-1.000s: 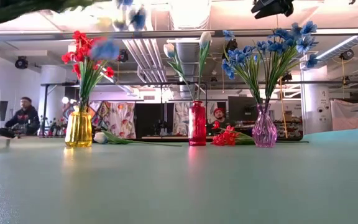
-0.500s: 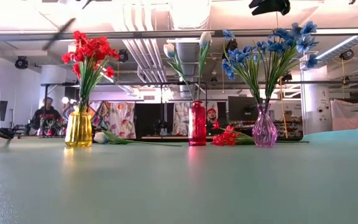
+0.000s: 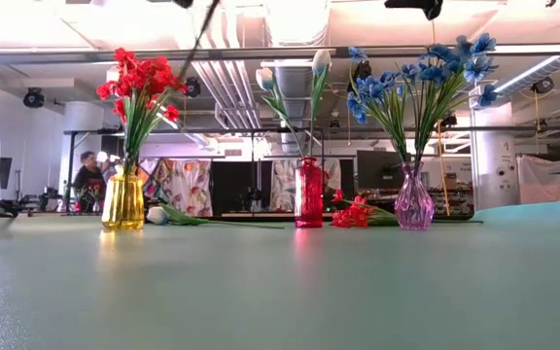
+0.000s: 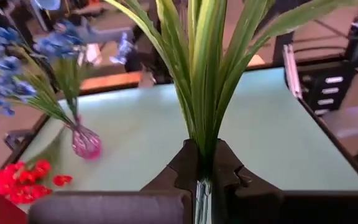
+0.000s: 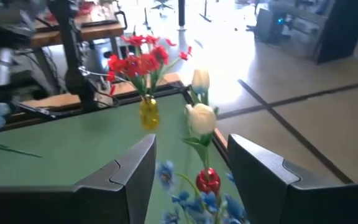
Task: Sort flowers into vase by color
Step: Put the blue flower into the violet vase
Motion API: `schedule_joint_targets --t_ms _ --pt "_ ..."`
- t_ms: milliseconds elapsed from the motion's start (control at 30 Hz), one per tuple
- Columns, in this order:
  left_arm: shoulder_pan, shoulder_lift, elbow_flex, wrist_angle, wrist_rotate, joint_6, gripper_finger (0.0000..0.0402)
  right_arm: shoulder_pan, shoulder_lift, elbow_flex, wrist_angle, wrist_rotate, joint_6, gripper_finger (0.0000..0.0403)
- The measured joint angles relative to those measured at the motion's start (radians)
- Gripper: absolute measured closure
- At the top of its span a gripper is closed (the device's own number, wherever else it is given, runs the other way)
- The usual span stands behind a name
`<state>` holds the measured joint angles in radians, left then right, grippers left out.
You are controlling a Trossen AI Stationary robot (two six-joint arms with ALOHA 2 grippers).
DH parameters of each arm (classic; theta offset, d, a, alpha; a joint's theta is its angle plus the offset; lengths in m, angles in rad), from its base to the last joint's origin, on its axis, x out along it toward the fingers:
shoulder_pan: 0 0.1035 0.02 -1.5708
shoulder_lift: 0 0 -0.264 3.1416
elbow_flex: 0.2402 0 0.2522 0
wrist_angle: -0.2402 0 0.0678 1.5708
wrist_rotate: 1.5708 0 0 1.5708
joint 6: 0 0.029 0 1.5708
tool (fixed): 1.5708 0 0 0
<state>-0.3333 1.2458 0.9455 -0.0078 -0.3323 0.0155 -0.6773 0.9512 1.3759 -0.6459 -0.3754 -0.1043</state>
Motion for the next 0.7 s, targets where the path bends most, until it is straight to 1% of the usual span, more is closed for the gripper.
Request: schedule_joint_targets --t_ms 233,333,567,700 --pt "0.134 -0.060 -0.185 0.323 0.102 0.116 0.0401 0.060 0.004 -0.010 0.067 -0.002 -0.001 0.0211" --pt "0.192 -0.087 -0.250 0.449 0.142 0.140 0.0401 0.098 0.017 -0.010 0.094 -0.001 -0.002 0.0211" --pt "0.296 -0.103 -0.329 0.634 0.141 0.162 0.0401 0.234 0.097 -0.011 0.178 0.001 -0.009 0.0211" --pt "0.320 -0.102 -0.336 0.672 0.141 0.182 0.0401 0.314 0.147 -0.012 0.240 0.011 -0.013 0.0211"
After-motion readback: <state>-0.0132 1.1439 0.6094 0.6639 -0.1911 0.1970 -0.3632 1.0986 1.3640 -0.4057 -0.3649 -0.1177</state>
